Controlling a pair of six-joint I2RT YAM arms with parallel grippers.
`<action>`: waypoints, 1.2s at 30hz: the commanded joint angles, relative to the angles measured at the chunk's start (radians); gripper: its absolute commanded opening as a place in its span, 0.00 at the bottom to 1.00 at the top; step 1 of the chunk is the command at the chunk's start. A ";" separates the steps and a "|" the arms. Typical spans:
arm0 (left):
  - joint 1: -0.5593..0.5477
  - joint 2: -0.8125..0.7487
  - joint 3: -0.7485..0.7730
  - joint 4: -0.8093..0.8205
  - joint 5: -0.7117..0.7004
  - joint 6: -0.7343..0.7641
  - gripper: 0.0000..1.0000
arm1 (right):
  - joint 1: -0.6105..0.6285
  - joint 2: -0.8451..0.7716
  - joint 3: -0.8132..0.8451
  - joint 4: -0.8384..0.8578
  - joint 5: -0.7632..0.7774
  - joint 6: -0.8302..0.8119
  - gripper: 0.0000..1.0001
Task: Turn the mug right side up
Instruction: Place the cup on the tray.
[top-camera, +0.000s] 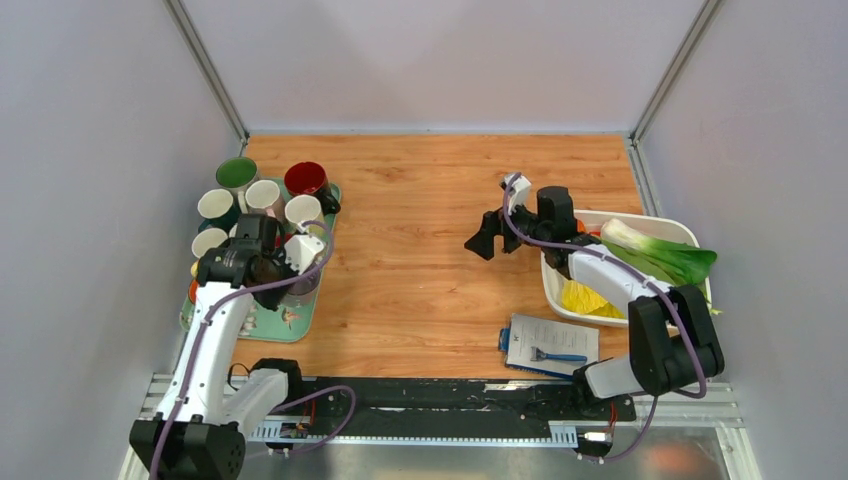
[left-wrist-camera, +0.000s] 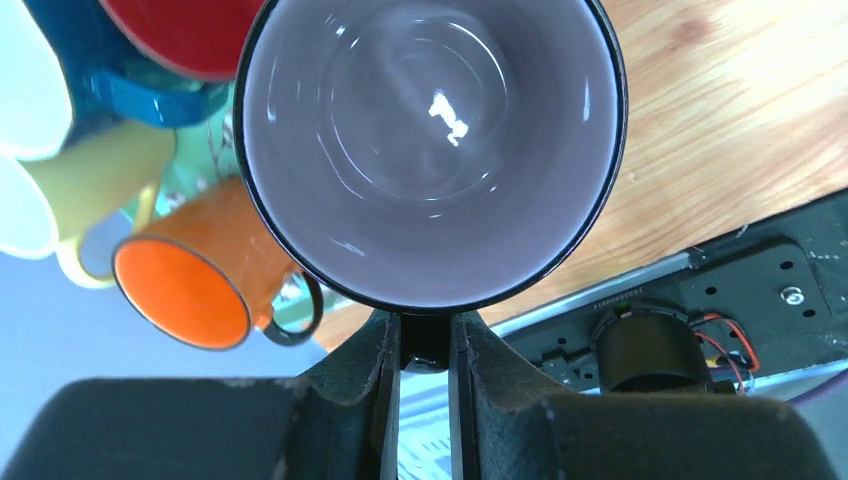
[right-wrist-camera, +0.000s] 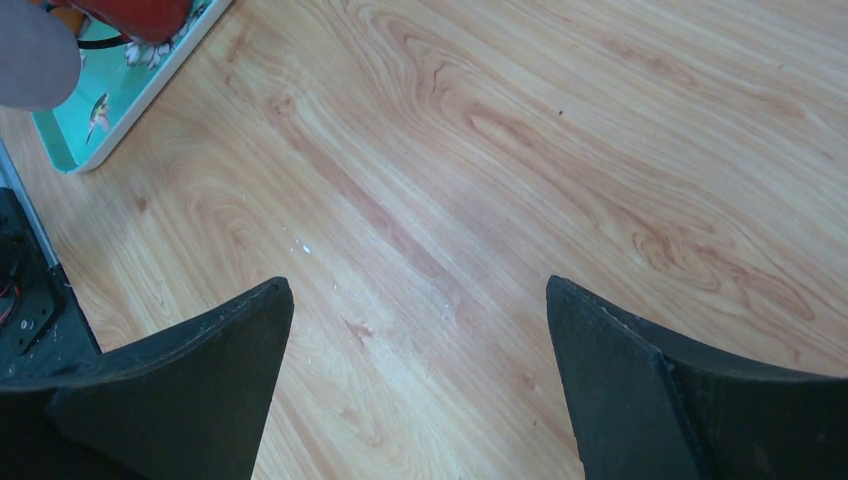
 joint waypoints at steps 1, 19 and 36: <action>0.095 -0.010 -0.010 0.011 -0.085 -0.030 0.00 | 0.013 0.039 0.074 -0.022 -0.013 -0.026 1.00; 0.349 0.087 -0.147 0.138 0.141 0.447 0.00 | 0.112 0.055 0.098 -0.063 0.005 -0.112 1.00; 0.349 0.048 -0.244 0.168 0.075 0.611 0.55 | 0.073 0.027 0.234 -0.464 -0.015 -0.257 1.00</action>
